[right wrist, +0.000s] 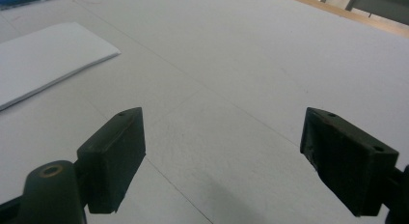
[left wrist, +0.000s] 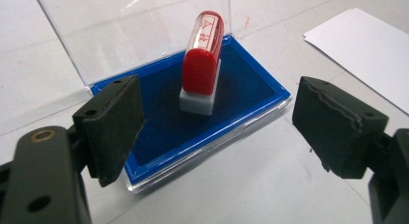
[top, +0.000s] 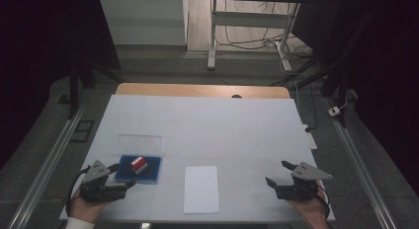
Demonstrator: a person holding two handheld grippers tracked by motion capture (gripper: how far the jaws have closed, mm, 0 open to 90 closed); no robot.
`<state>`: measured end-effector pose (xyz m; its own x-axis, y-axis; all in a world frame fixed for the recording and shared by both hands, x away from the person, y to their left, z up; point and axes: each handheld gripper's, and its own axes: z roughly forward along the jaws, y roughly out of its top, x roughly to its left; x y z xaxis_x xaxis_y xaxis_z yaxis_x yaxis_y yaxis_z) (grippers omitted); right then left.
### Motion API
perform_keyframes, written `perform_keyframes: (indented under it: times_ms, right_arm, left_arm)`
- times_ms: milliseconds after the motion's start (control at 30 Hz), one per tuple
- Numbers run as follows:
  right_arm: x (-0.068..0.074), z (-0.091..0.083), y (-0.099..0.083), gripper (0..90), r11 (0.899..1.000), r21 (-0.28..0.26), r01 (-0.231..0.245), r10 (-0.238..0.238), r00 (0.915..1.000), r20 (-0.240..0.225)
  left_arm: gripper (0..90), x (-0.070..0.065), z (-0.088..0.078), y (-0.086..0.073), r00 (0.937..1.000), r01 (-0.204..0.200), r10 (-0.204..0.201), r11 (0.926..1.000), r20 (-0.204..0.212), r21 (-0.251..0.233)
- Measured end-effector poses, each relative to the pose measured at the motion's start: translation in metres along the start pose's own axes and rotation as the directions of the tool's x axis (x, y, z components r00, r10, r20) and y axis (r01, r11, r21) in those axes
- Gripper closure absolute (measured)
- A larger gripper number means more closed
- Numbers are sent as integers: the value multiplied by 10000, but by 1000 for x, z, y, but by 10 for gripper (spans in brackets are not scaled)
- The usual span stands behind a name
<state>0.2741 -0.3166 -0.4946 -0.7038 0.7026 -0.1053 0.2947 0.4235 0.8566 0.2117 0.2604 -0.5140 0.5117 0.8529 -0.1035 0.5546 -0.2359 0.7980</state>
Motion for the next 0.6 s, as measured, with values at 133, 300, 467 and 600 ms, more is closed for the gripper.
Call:
perform_keyframes:
  times_ms: [133, 300, 467, 600]
  right_arm:
    - [-1, 0, 0, 183, 10000, -64, -32, 31, 9999, -142]
    - [1, 0, 2, 202, 10000, -73, -8, 6, 9996, -276]
    - [0, 3, 2, 214, 10000, -40, 12, -13, 9994, -355]
    - [2, 5, 2, 227, 9999, -32, 146, -148, 9986, -499]
  left_arm:
    - [184, -1, -1, -1, 10000, 18, -18, 10000, 6, 7]
    - [185, -1, -2, -2, 10000, -45, 45, 10000, 15, 35]
    - [187, -1, -1, -2, 10000, -71, 71, 9999, 19, 79]
    - [187, -3, -3, -2, 9999, -119, 119, 9999, -32, 75]
